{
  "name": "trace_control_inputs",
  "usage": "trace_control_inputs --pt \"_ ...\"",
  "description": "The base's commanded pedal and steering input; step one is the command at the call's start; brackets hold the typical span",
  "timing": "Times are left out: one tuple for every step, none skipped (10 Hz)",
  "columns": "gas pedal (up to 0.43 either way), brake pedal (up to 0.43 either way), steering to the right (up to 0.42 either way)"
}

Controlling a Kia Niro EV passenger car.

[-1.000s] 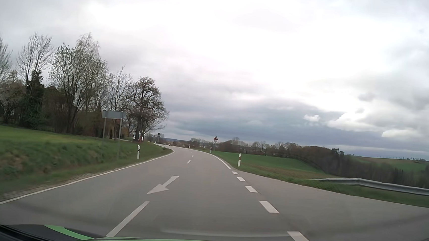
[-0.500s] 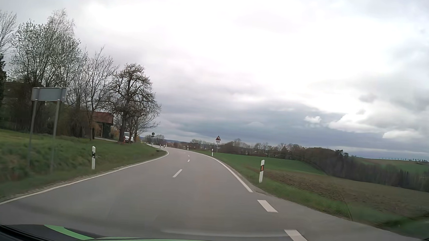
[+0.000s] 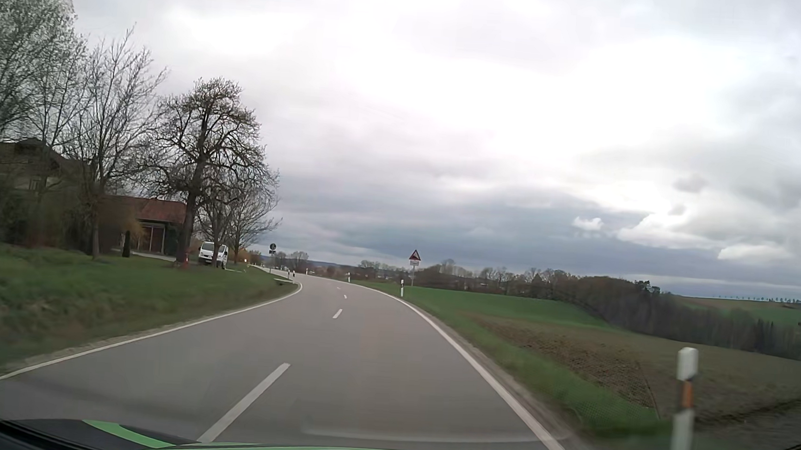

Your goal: Follow the waypoints while adhering to traffic rules and regulations

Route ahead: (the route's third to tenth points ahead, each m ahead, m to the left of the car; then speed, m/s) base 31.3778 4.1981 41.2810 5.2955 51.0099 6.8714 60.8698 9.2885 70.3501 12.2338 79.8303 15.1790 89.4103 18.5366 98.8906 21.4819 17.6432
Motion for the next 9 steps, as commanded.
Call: trace_control_inputs --pt "0.118 0.000 -0.006" --pt "0.118 0.000 -0.006" --pt "0.118 0.000 -0.007" --pt "0.118 0.000 -0.008" --pt "0.118 0.000 -0.010" --pt "0.118 0.000 -0.014" --pt "0.118 0.000 -0.017" --pt "0.118 0.000 -0.019" --pt "0.118 0.000 -0.019"
